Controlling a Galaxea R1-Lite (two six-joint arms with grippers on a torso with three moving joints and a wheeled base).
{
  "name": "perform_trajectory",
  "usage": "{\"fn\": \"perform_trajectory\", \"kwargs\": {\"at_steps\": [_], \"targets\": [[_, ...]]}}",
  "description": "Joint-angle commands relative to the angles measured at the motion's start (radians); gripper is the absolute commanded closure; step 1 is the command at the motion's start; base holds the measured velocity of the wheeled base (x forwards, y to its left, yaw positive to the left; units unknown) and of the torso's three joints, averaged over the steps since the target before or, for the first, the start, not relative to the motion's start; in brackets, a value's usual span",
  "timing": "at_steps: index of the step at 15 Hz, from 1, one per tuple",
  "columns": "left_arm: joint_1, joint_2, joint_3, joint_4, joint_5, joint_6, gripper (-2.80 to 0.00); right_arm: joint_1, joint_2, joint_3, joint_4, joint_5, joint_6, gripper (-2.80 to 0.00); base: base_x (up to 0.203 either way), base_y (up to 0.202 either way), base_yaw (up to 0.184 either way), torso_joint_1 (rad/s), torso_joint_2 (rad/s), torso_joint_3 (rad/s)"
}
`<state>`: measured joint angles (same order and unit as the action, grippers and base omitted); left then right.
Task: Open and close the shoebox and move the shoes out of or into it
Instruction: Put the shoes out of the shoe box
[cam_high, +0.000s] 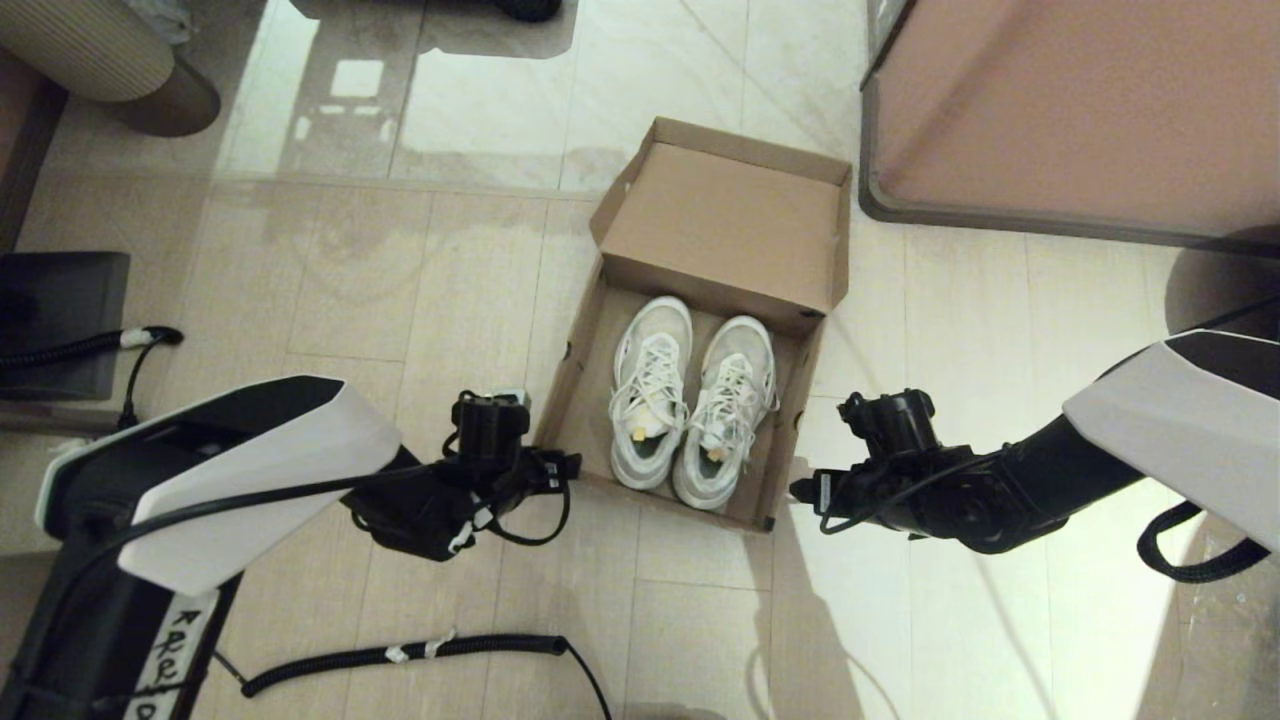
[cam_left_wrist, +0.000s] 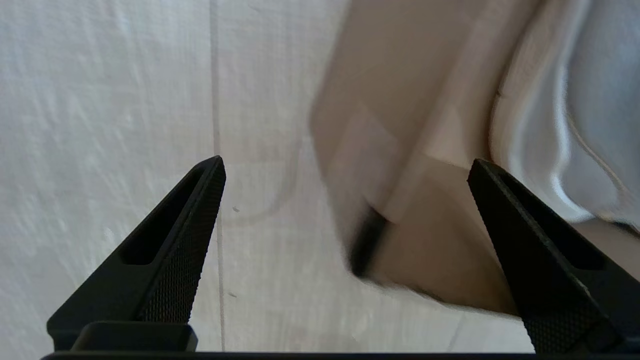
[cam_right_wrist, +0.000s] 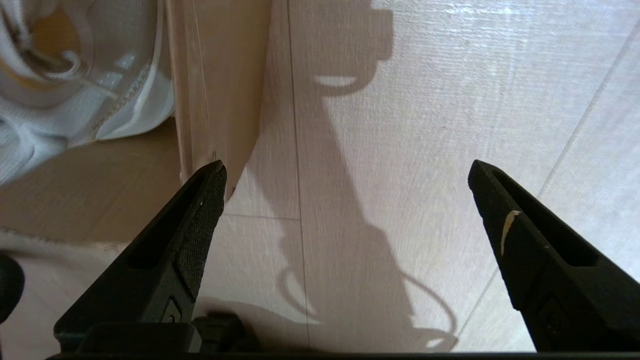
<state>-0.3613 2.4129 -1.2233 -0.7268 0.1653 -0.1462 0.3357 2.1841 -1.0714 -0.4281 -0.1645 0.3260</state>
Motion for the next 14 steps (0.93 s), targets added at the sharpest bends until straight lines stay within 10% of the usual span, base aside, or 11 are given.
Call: {"fn": "perform_trajectory", "kwargs": {"at_steps": [1, 7, 14], "targets": [[-0.011, -0.017, 0.044, -0.003, 0.002, -0.001, -2.8, 0.001, -0.049, 0.022, -0.003, -0.001, 0.001, -2.8, 0.0, 0.0, 0.0, 0.0, 0.0, 0.0], [-0.129, -0.079, 0.192, -0.009, 0.0, -0.012, -2.8, 0.0, -0.038, 0.042, -0.003, 0.0, 0.003, -2.8, 0.0, 0.0, 0.0, 0.0, 0.0, 0.0], [-0.095, -0.153, 0.201, 0.0, 0.003, -0.015, -2.8, 0.029, -0.053, 0.065, -0.008, 0.008, 0.007, -2.8, 0.0, 0.0, 0.0, 0.0, 0.0, 0.0]]}}
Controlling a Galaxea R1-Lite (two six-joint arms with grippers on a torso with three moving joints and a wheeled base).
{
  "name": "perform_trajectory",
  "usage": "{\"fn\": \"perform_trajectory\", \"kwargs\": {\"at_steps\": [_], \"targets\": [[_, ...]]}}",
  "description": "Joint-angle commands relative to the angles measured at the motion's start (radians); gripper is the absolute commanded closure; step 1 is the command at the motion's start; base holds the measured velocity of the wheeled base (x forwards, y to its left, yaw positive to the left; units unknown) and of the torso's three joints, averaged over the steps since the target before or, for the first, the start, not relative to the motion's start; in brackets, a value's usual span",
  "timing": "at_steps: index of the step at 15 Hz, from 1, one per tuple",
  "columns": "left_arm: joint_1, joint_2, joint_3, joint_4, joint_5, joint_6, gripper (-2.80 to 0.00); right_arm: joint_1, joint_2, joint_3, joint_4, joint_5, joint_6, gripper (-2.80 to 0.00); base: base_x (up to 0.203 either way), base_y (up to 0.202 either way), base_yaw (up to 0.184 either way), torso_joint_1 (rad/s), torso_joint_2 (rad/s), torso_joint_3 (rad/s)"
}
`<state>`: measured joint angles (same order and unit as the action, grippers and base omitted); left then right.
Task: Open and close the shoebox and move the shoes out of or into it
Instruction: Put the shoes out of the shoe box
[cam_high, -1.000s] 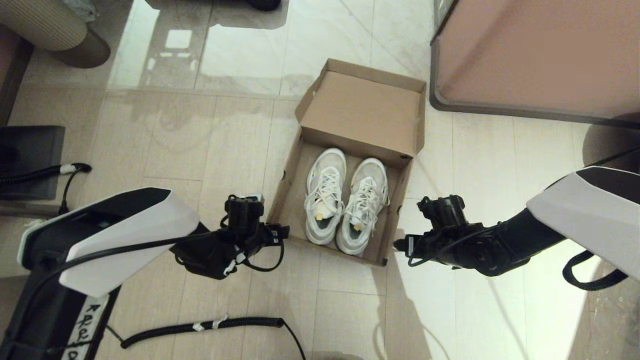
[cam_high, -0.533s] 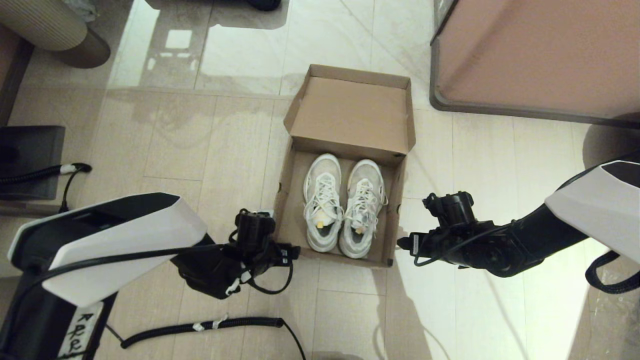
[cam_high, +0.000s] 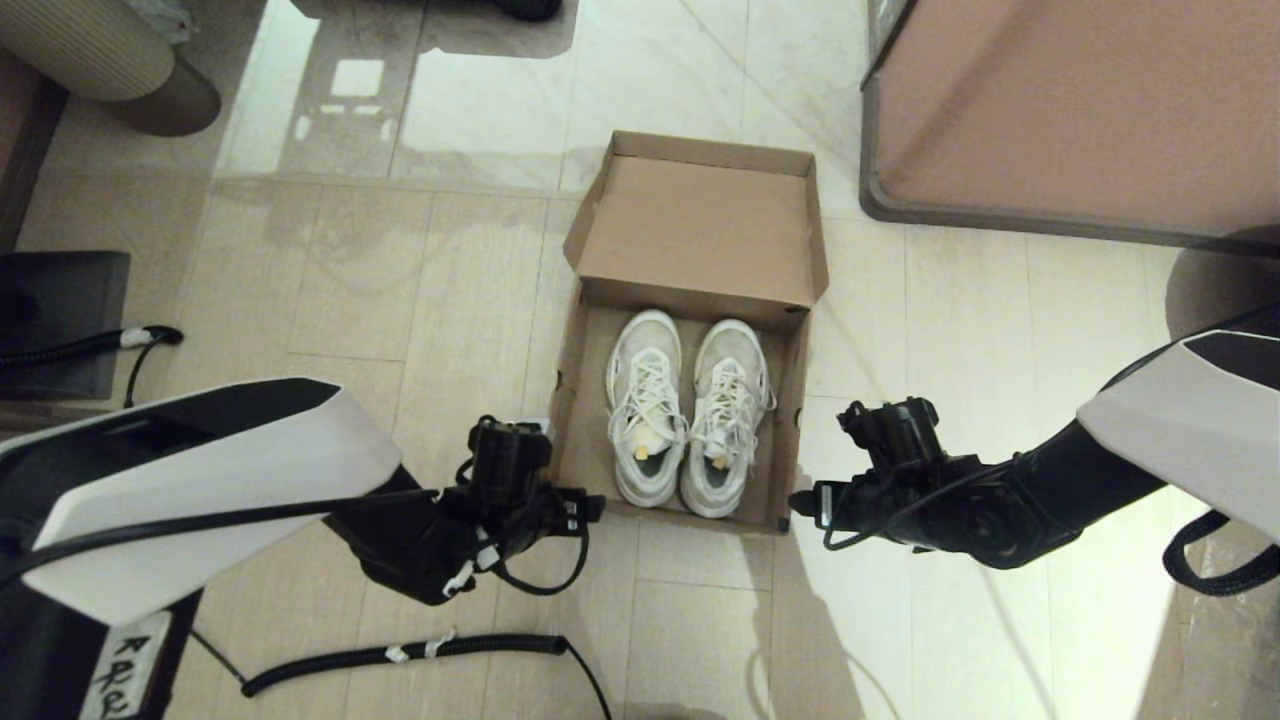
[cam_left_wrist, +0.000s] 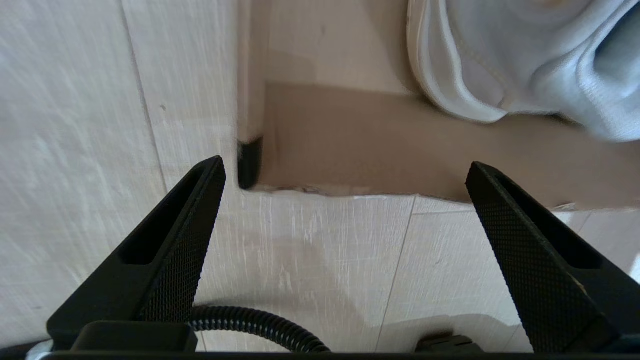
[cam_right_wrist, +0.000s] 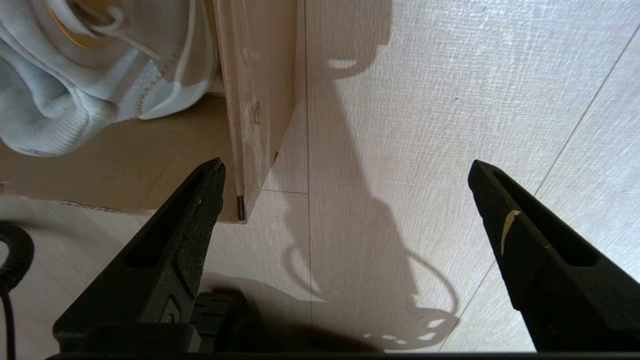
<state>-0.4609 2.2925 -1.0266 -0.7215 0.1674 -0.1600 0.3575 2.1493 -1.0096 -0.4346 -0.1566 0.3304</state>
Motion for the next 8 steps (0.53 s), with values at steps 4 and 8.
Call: {"fn": "perform_trajectory", "kwargs": {"at_steps": [4, 8], "targets": [[0.007, -0.043, 0.012, 0.016, 0.003, 0.005, -2.8, 0.015, 0.025, -0.026, -0.003, 0.0, -0.004, -2.8, 0.0, 0.0, 0.0, 0.0, 0.0, 0.0], [0.042, 0.013, -0.052, 0.025, 0.0, 0.011, -2.8, 0.04, 0.092, -0.063, -0.002, -0.009, -0.006, -2.8, 0.0, 0.0, 0.0, 0.0, 0.0, 0.0]]}}
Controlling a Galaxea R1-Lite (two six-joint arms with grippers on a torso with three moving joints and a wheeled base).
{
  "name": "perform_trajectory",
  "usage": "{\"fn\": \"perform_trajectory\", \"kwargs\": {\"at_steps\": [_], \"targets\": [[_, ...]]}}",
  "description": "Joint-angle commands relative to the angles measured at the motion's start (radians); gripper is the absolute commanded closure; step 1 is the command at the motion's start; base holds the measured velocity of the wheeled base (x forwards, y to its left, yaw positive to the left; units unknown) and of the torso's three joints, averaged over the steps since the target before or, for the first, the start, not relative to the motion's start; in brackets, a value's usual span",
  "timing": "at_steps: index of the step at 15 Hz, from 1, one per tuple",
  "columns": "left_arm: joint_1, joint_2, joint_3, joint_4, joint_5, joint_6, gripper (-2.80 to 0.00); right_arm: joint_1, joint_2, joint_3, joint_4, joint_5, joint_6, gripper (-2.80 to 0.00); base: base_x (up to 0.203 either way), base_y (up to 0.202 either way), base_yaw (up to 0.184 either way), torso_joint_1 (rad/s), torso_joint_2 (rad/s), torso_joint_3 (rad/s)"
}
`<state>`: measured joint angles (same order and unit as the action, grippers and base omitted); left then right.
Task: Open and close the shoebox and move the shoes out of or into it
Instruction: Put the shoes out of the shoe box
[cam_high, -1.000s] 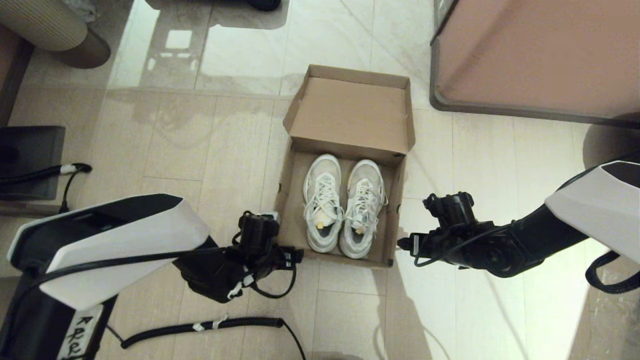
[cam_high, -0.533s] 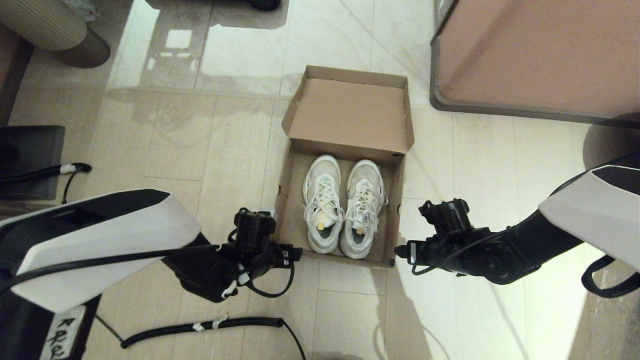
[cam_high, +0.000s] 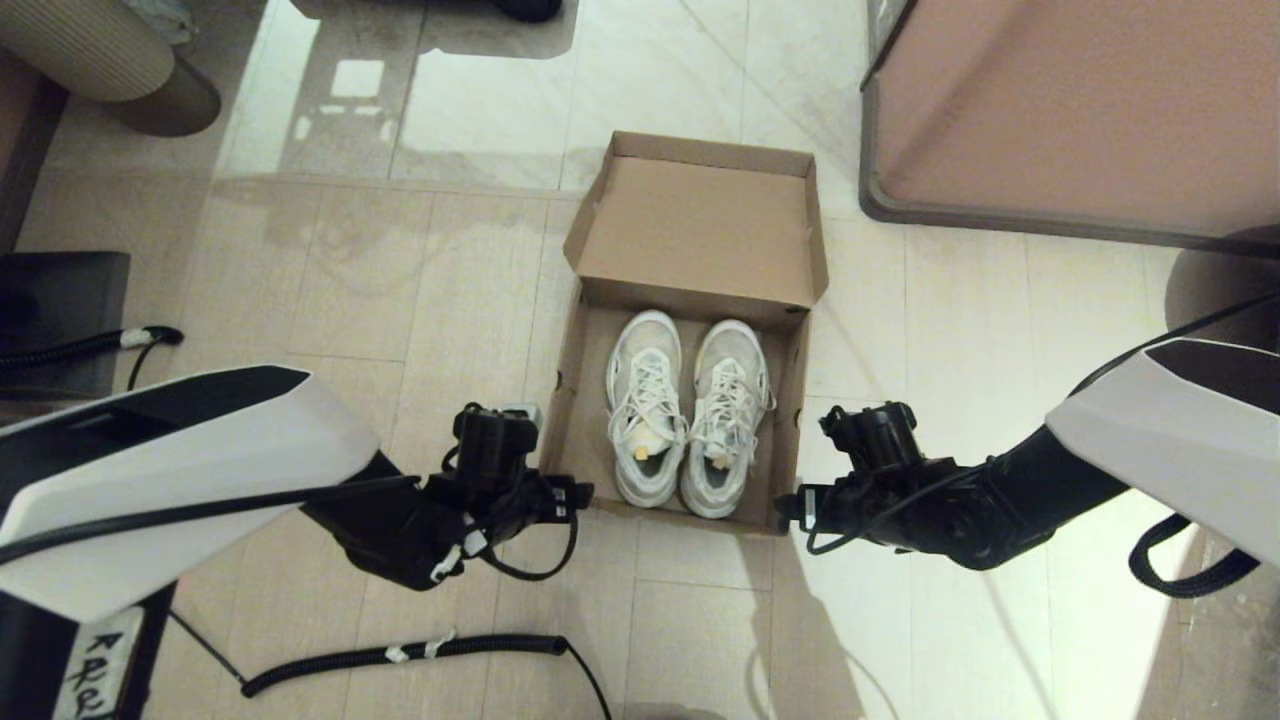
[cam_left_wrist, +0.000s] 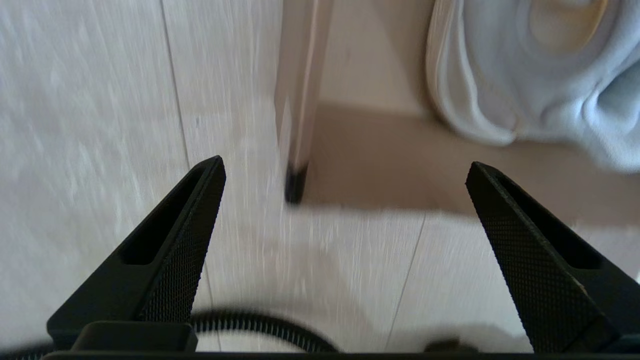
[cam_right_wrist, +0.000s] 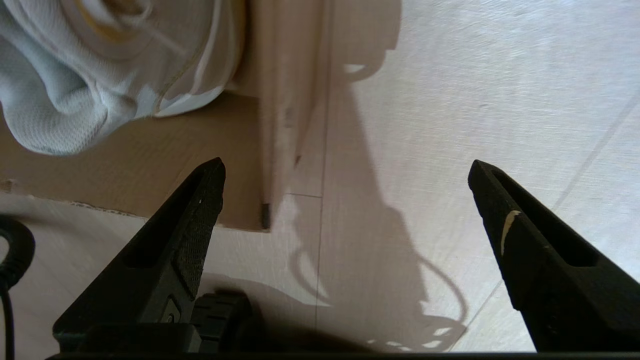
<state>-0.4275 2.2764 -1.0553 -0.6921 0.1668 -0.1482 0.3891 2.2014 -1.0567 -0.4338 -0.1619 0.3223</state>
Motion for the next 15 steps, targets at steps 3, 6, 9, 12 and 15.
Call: {"fn": "perform_trajectory", "kwargs": {"at_steps": [3, 6, 9, 12, 15], "targets": [[0.025, 0.1, -0.1, -0.003, -0.003, 0.011, -2.8, 0.011, 0.069, -0.022, -0.002, -0.059, -0.011, -2.8, 0.0, 0.0, 0.0, 0.0, 0.0, 0.0], [0.02, 0.13, -0.147, -0.001, -0.007, 0.012, -2.8, 0.001, 0.089, -0.02, -0.002, -0.094, -0.017, -2.8, 0.0, 0.0, 0.0, 0.0, 0.0, 0.0], [-0.019, 0.118, -0.116, -0.002, -0.007, 0.012, -2.8, -0.017, 0.087, -0.006, -0.001, -0.096, -0.017, -2.8, 0.0, 0.0, 0.0, 0.0, 0.0, 0.0], [-0.062, 0.109, -0.068, -0.01, -0.005, 0.008, -2.8, -0.031, 0.084, 0.032, -0.002, -0.108, -0.014, -2.8, 0.0, 0.0, 0.0, 0.0, 0.0, 0.0], [-0.093, 0.092, -0.032, -0.012, -0.001, 0.004, -2.8, -0.044, 0.061, 0.09, -0.004, -0.108, -0.013, -2.8, 0.0, 0.0, 0.0, 0.0, 0.0, 0.0]]}}
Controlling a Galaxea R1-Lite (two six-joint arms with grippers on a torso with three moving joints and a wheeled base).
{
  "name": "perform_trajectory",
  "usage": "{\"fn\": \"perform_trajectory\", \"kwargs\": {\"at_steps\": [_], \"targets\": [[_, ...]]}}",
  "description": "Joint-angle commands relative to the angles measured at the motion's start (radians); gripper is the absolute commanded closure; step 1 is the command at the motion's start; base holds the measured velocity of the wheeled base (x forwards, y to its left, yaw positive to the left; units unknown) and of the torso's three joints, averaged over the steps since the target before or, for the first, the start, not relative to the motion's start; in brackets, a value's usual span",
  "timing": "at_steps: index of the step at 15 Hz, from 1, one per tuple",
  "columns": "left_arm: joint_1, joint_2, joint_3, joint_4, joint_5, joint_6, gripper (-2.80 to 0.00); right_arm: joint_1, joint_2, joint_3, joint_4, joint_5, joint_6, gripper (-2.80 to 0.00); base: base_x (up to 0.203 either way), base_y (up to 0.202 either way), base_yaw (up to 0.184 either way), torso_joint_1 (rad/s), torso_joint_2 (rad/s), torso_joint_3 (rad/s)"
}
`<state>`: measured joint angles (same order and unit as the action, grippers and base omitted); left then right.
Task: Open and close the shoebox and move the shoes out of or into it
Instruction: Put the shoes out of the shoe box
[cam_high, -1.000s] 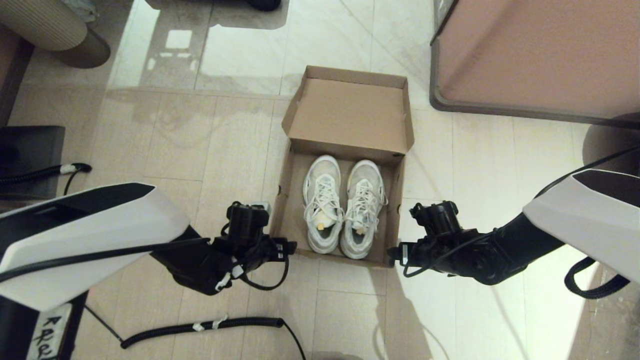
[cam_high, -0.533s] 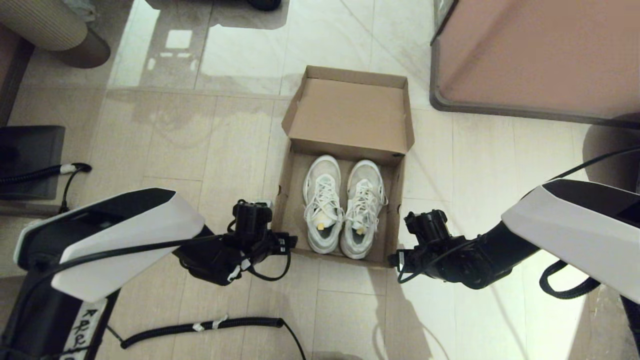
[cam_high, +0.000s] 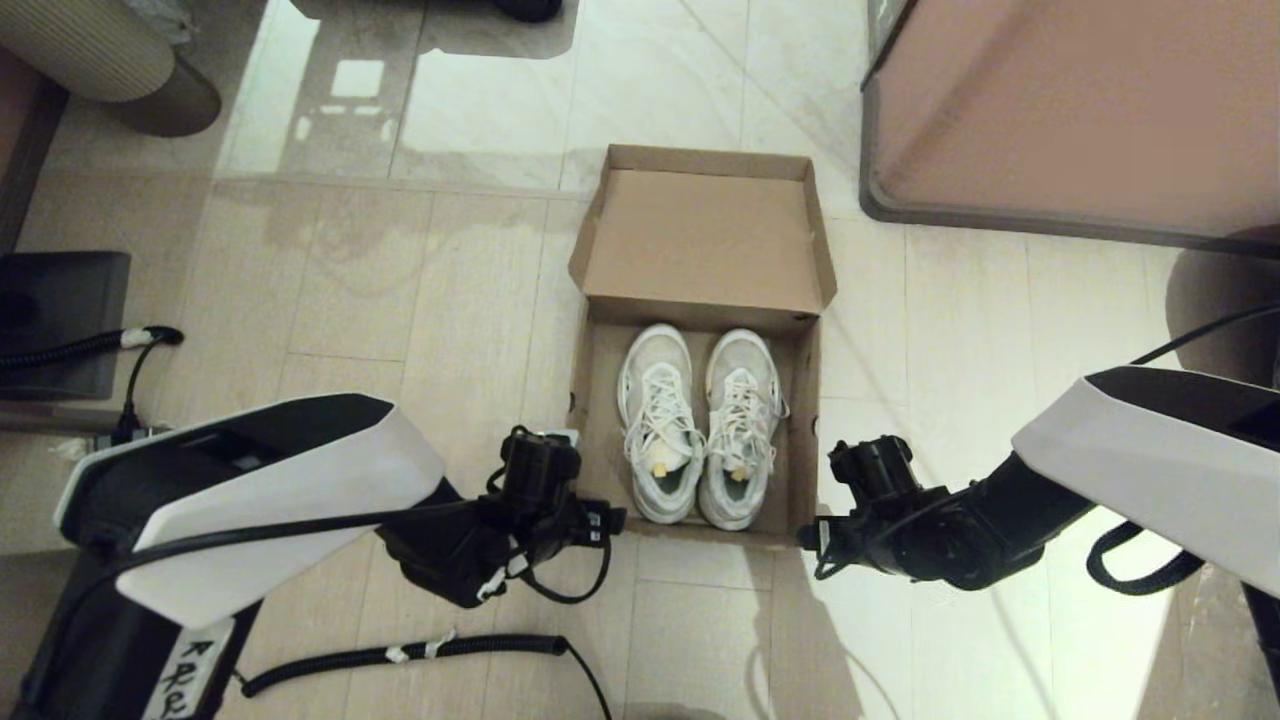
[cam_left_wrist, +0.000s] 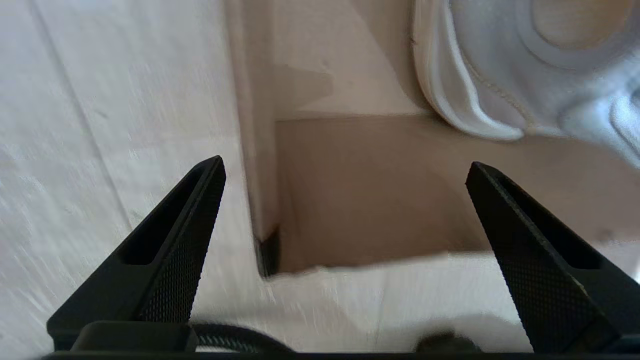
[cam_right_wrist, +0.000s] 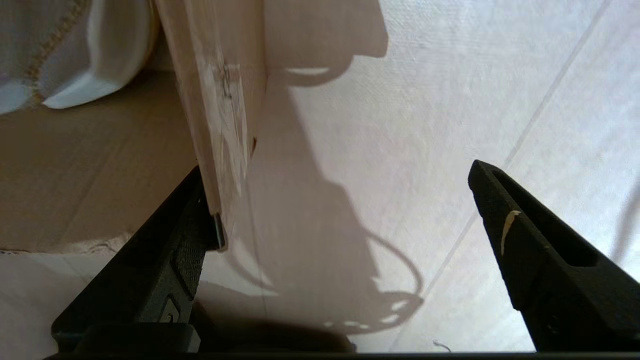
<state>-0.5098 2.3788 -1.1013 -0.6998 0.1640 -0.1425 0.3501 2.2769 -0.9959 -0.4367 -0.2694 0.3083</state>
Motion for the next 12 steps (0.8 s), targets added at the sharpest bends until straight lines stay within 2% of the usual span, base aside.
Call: {"fn": "perform_trajectory", "kwargs": {"at_steps": [1, 3, 6, 9, 12], "targets": [[-0.019, -0.02, 0.035, -0.004, 0.003, -0.008, -2.8, -0.006, -0.028, 0.059, -0.002, -0.001, 0.004, -2.8, 0.0, 0.0, 0.0, 0.0, 0.0, 0.0], [-0.035, -0.035, 0.074, -0.004, 0.004, -0.032, -2.8, -0.006, -0.05, 0.113, -0.014, -0.001, 0.009, -2.8, 0.0, 0.0, 0.0, 0.0, 0.0, 0.0], [-0.054, -0.067, 0.169, -0.008, 0.009, -0.065, -2.8, -0.005, -0.065, 0.236, -0.175, 0.0, 0.002, -2.8, 0.0, 0.0, 0.0, 0.0, 0.0, 0.0], [-0.055, -0.119, 0.145, -0.03, 0.05, -0.082, -2.8, 0.023, -0.121, 0.263, -0.313, 0.071, -0.002, -2.8, 0.0, 0.0, 0.0, 0.0, 0.0, 0.0], [-0.059, -0.179, 0.177, -0.041, 0.051, -0.085, -2.8, 0.047, -0.17, 0.262, -0.32, 0.073, -0.012, -2.8, 0.0, 0.0, 0.0, 0.0, 0.0, 0.0]]}}
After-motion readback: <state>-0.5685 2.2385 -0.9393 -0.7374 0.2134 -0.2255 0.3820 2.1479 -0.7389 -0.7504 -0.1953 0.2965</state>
